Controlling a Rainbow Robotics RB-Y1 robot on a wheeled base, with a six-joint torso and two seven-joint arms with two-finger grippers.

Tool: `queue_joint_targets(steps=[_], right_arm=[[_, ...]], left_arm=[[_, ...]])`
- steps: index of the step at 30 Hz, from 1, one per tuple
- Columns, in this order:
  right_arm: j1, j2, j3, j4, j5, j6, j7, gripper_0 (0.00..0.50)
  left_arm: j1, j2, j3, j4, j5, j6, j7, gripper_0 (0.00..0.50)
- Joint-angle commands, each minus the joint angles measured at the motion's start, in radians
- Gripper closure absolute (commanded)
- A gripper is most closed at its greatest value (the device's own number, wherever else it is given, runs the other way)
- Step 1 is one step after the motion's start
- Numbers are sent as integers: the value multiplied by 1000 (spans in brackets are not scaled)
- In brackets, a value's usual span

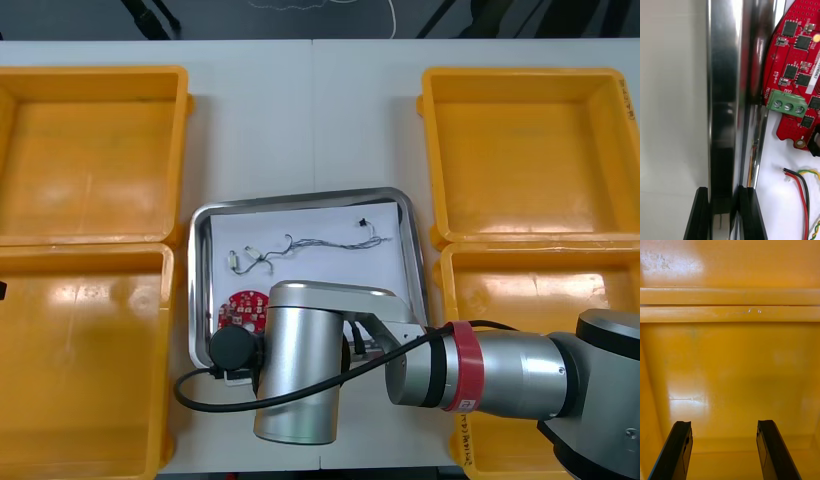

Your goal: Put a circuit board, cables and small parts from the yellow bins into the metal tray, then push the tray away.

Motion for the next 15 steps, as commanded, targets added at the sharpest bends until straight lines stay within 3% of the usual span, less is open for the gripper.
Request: queue_joint_targets(steps=[1,15], right_arm=[[12,28,-3,-11,3,-5,-29,500],[12,28,-91,-23,-7,16,-4,500]], left_arm=[[12,-9,23,-24,-9,-10,-20,0],[12,-9,23,-24,-9,-10,-20,0]])
